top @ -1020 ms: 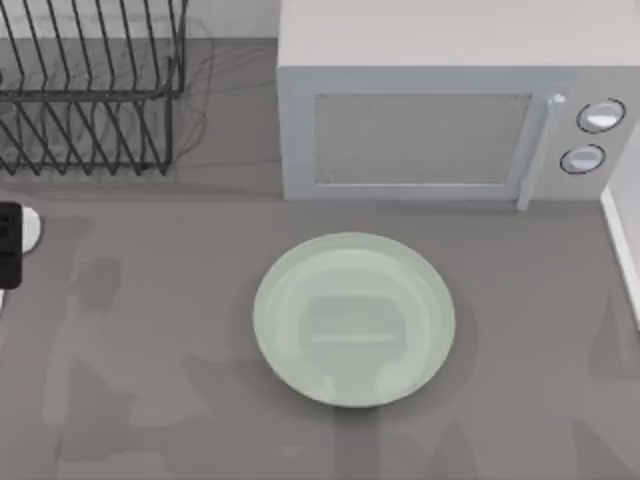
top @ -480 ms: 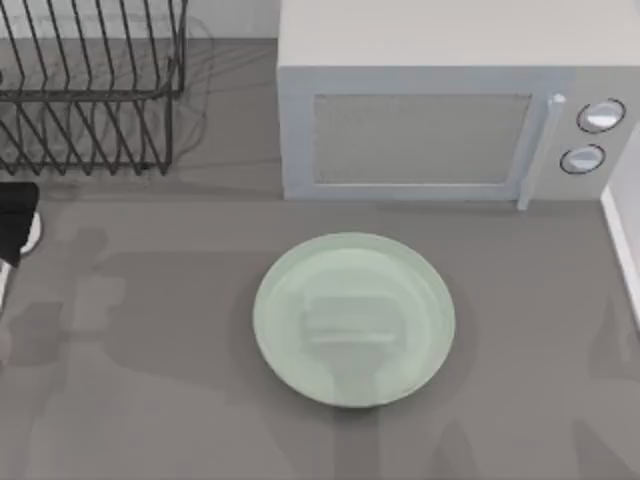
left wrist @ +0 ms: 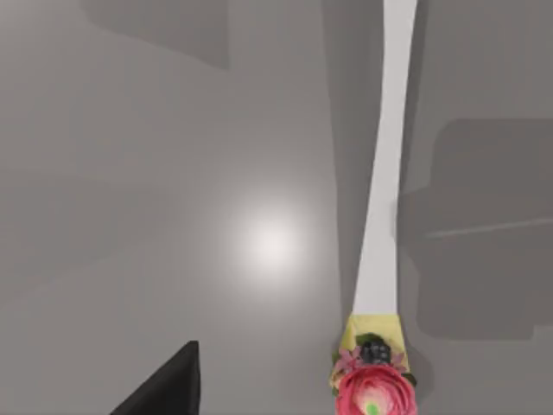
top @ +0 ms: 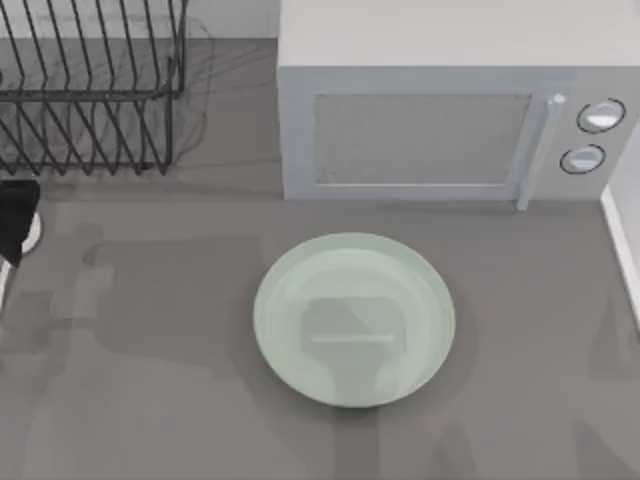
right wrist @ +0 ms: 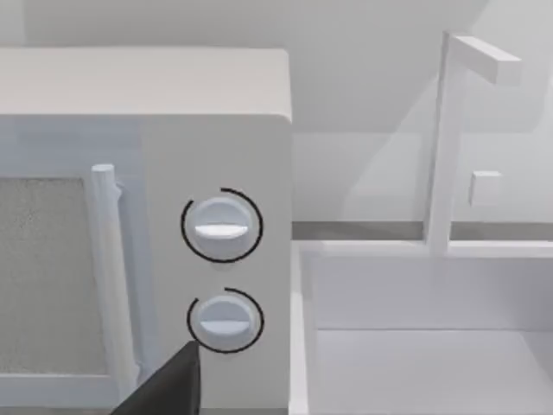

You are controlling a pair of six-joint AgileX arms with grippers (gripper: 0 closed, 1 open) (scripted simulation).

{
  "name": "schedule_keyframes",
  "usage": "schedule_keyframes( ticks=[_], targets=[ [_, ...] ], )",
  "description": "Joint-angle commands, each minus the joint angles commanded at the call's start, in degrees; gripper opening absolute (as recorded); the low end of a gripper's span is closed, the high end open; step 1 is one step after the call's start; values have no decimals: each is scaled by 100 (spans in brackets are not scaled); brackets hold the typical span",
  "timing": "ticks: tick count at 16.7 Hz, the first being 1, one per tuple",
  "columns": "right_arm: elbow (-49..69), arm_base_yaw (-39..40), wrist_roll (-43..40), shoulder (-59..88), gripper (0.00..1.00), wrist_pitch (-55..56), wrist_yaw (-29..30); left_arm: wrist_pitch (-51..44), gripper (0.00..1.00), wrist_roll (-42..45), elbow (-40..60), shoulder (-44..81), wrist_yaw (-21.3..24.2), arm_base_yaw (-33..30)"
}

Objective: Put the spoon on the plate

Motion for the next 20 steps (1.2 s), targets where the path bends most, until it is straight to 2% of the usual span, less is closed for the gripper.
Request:
schedule_keyframes(
  ticks=[3,11,16,20],
  targets=[
    [0,0,0,0,100,0,0,217,100,-5,-141,101,1,14],
    [0,0,0,0,100,0,0,2027,100,29,-1150,877,5,44],
    [0,0,0,0,100,0,0,2119,100,32,-1209,923,5,45],
    [0,0,0,0,100,0,0,2119,70,32,-1209,923,5,45]
  ],
)
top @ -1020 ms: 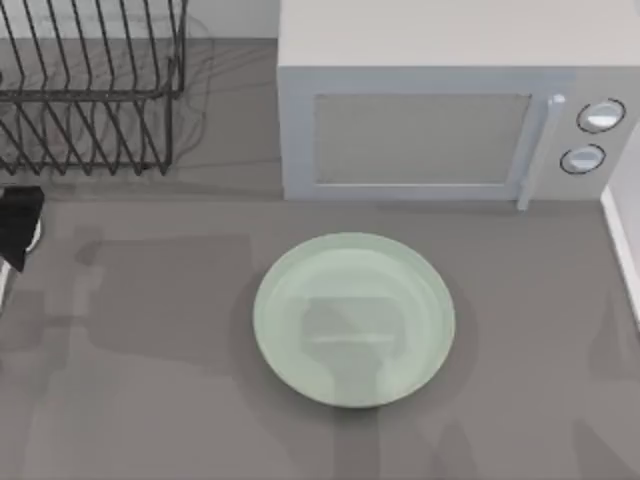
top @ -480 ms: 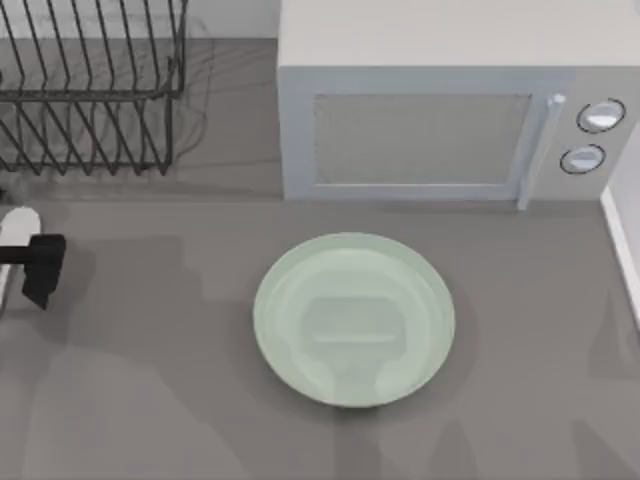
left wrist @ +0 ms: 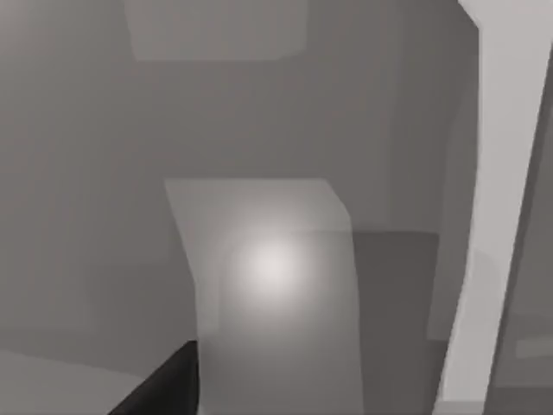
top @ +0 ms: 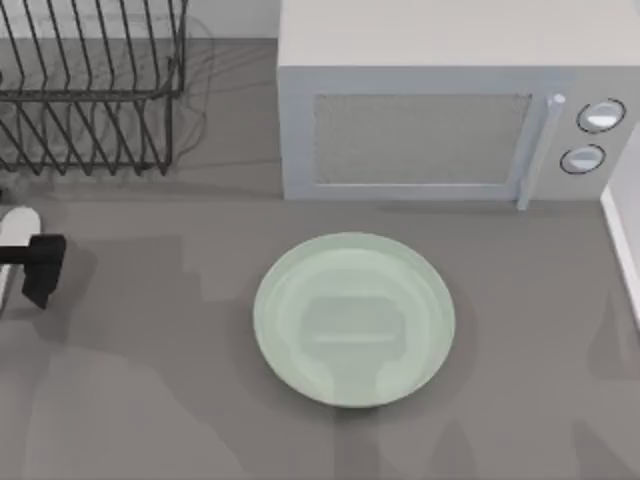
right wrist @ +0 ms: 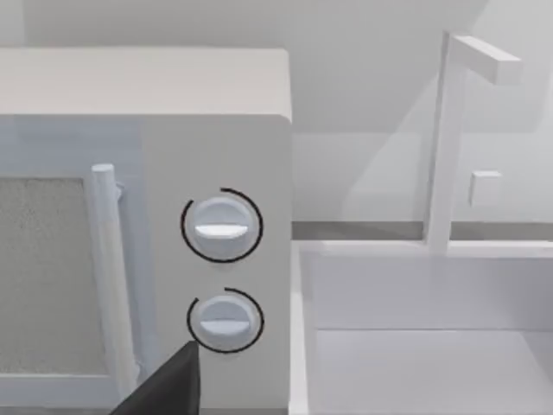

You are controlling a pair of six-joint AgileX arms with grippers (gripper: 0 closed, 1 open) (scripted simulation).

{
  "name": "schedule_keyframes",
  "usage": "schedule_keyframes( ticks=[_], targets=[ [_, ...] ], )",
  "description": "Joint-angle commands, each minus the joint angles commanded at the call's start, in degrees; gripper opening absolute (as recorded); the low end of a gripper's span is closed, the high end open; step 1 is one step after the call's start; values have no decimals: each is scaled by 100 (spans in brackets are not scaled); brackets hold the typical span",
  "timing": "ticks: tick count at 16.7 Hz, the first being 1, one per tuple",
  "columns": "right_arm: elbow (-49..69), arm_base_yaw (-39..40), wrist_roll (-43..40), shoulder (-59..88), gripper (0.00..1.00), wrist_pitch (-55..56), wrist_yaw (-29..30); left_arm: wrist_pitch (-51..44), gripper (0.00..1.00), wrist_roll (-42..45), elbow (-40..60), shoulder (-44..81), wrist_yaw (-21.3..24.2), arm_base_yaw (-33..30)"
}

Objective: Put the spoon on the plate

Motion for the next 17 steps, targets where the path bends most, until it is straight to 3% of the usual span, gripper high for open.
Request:
schedule_keyframes(
  ticks=[9,17],
  targets=[
    [0,0,0,0,100,0,0,0,2,0,0,0,0,0],
    [0,0,0,0,100,0,0,0,0,0,0,0,0,0]
  ],
)
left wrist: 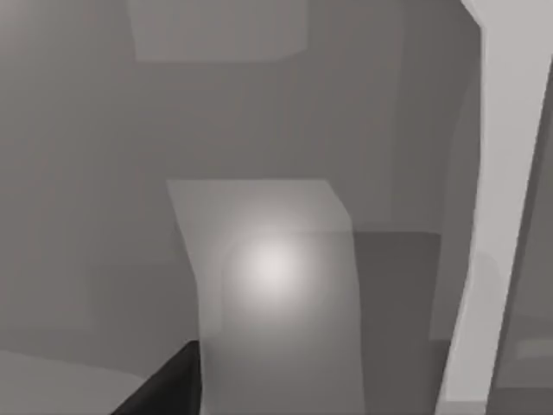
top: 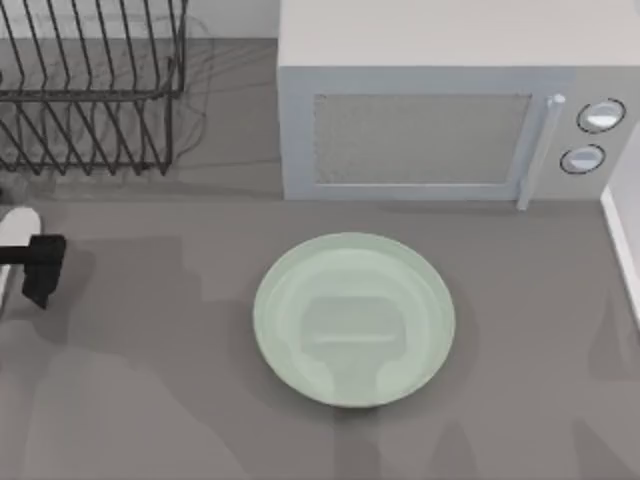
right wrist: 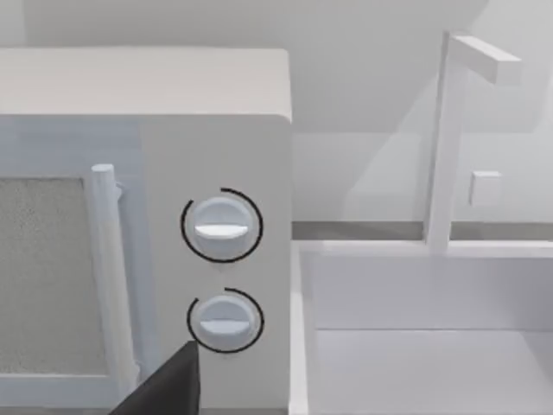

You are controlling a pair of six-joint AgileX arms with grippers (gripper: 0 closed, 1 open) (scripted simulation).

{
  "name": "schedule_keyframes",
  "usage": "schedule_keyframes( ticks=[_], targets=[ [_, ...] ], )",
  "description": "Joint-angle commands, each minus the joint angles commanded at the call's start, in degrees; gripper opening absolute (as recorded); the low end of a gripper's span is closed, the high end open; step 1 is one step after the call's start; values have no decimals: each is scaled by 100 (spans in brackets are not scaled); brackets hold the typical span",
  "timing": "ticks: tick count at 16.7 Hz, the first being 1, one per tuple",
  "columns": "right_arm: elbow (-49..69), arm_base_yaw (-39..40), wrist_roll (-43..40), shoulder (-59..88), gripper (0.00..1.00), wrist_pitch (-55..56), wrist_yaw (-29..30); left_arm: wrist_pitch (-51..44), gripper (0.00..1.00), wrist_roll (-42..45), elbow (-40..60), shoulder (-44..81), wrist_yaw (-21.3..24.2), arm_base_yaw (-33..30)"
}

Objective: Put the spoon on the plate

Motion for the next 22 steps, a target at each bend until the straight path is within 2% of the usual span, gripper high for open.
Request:
schedule_keyframes(
  ticks=[5,12,19,22],
  targets=[
    [0,0,0,0,100,0,0,-625,0,10,402,-461,27,-19],
    [0,0,0,0,100,0,0,-2280,0,-16,1408,-1038,23,-28],
    [0,0,0,0,100,0,0,-2354,0,-63,1483,-1062,26,-40],
    [0,0,0,0,100,0,0,-2350,0,-572,1582,-992,82,-237]
  ],
)
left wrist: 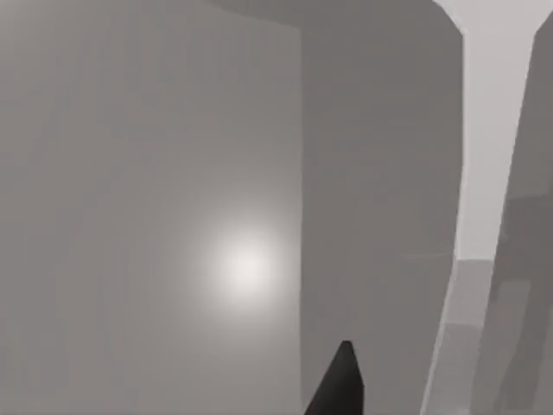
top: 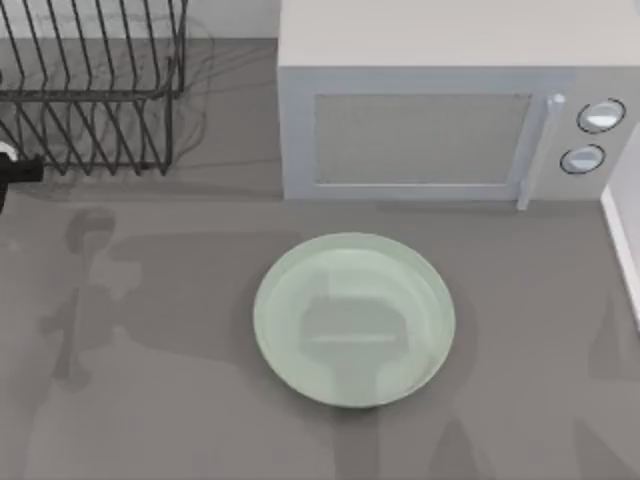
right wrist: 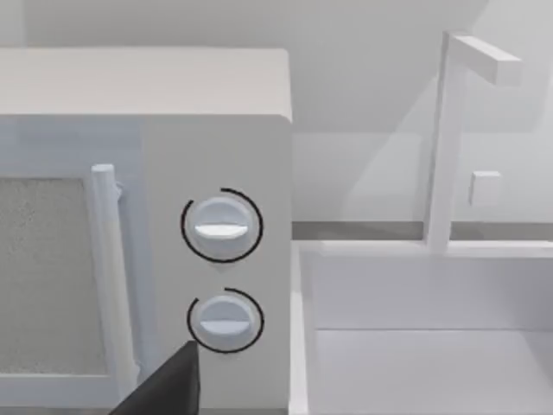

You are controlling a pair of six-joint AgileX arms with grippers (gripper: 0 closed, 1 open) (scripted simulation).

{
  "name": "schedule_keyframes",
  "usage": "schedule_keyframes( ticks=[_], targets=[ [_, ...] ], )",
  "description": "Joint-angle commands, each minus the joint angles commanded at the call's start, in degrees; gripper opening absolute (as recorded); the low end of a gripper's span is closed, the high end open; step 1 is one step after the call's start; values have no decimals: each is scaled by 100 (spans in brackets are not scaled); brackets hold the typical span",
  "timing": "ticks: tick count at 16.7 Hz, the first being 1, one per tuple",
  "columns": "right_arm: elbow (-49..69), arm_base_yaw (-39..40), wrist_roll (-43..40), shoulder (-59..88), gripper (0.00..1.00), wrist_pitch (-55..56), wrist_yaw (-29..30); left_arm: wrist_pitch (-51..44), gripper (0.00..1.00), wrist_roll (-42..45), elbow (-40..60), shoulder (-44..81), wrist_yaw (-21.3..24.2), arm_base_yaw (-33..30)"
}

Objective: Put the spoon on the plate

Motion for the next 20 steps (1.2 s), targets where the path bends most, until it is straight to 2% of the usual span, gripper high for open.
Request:
schedule_keyframes(
  ticks=[3,6,14,20],
  targets=[
    [0,0,0,0,100,0,0,-44,0,-1037,159,173,113,-410],
    [0,0,0,0,100,0,0,-171,0,-2469,323,443,274,-983],
    [0,0,0,0,100,0,0,-835,0,-7114,834,1387,662,-2836],
    [0,0,0,0,100,0,0,-1113,0,-10371,1499,1914,544,-4066]
  ],
)
